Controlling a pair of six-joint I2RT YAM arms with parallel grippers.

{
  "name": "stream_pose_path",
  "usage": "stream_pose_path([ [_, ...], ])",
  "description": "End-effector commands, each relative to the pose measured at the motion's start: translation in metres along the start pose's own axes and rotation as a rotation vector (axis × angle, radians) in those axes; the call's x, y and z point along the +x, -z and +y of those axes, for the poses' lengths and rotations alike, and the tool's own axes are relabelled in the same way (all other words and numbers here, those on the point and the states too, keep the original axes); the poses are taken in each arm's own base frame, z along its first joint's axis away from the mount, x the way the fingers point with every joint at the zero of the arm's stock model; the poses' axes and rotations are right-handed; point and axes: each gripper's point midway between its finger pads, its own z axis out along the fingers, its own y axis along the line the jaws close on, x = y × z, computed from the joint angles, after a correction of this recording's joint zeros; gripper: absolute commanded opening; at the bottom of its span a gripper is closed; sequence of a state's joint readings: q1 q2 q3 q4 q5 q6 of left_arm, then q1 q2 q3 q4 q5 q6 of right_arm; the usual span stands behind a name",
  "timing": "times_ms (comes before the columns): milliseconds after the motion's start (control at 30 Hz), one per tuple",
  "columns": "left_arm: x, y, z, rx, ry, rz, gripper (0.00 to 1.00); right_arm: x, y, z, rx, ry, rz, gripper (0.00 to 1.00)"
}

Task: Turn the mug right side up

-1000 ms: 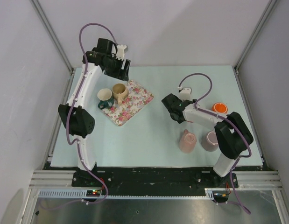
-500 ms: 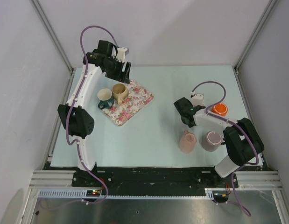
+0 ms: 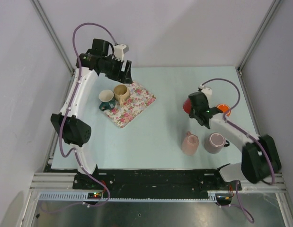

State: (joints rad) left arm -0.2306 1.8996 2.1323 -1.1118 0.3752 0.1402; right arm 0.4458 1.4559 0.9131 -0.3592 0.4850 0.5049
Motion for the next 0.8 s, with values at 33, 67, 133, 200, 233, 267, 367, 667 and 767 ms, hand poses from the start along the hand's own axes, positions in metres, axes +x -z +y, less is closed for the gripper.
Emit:
stream_pose_path([
  [33, -0.027, 0.057, -0.058, 0.205, -0.029, -0.154, 0.88, -0.132, 0.124, 0.079, -0.584, -0.243, -0.392, 0.00],
  [67, -0.030, 0.064, -0.067, 0.234, -0.033, -0.170, 0.92, -0.147, 0.151, 0.089, -0.682, -0.273, -0.446, 0.00],
  [133, -0.033, 0.075, -0.085, 0.268, -0.061, -0.193, 0.94, -0.165, 0.195, 0.103, -0.854, -0.330, -0.510, 0.00],
  [200, -0.035, 0.087, -0.104, 0.300, -0.108, -0.216, 0.95, -0.178, 0.236, 0.114, -1.008, -0.379, -0.556, 0.00],
  [233, -0.035, 0.092, -0.116, 0.335, -0.125, -0.225, 0.95, -0.180, 0.256, 0.120, -1.085, -0.386, -0.571, 0.00],
  [267, -0.038, 0.100, -0.126, 0.367, -0.140, -0.242, 0.95, -0.184, 0.274, 0.124, -1.154, -0.404, -0.589, 0.00],
  [367, -0.045, 0.125, -0.158, 0.506, -0.139, -0.277, 0.94, -0.188, 0.318, 0.132, -1.309, -0.441, -0.619, 0.00],
  [667, -0.047, 0.178, -0.230, 0.823, -0.203, -0.313, 0.83, -0.186, 0.368, 0.150, -1.459, -0.444, -0.631, 0.00],
  [767, -0.047, 0.188, -0.239, 0.853, -0.211, -0.324, 0.78, -0.184, 0.376, 0.153, -1.489, -0.450, -0.623, 0.00],
])
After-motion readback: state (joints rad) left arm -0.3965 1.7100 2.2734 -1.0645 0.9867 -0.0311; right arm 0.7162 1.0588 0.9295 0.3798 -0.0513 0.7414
